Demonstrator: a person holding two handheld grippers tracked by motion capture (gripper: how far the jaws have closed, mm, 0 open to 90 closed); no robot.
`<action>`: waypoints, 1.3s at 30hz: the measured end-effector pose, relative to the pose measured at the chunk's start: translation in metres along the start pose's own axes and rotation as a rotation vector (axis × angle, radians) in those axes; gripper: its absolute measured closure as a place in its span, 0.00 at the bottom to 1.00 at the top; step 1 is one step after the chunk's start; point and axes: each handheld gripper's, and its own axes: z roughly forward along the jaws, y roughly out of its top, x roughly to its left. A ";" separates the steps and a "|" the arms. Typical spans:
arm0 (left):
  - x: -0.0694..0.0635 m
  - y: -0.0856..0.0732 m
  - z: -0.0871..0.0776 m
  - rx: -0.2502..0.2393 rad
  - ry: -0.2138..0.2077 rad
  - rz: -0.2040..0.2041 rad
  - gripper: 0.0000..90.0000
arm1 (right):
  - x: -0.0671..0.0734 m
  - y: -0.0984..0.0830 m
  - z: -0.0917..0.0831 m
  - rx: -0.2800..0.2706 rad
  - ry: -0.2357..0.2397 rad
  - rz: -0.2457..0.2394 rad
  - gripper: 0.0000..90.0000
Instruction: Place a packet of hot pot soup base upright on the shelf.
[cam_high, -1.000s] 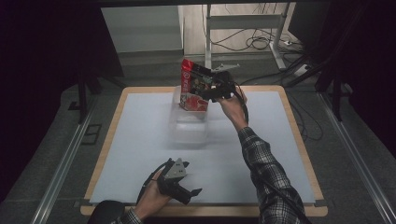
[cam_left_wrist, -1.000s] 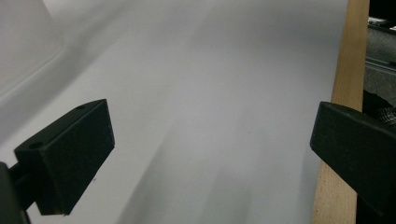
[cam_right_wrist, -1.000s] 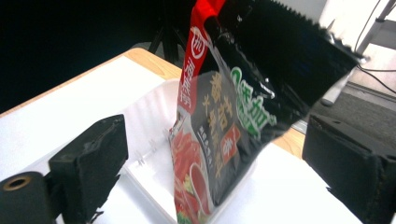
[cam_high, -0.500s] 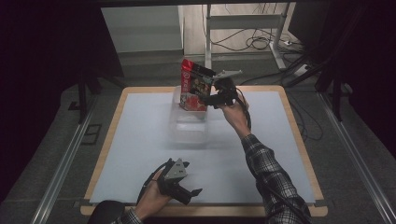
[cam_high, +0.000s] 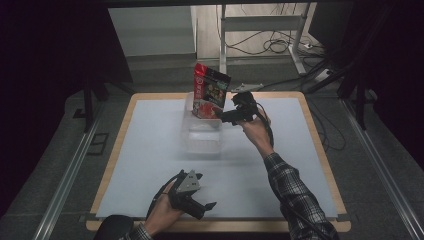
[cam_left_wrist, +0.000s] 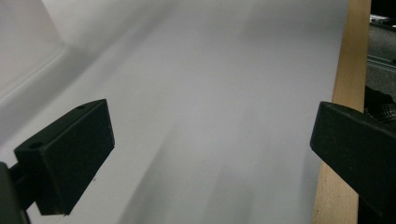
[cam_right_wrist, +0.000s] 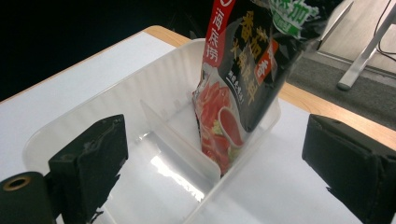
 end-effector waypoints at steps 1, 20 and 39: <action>0.000 0.000 0.000 -0.001 0.000 -0.001 0.00 | 0.000 -0.001 -0.002 0.000 0.000 0.001 0.07; 0.002 0.000 -0.002 -0.004 0.007 -0.019 0.00 | 0.013 -0.021 -0.031 0.009 -0.005 -0.023 0.05; 0.001 0.000 0.001 0.007 0.009 -0.010 0.00 | 0.017 -0.055 -0.046 0.008 0.000 -0.052 0.01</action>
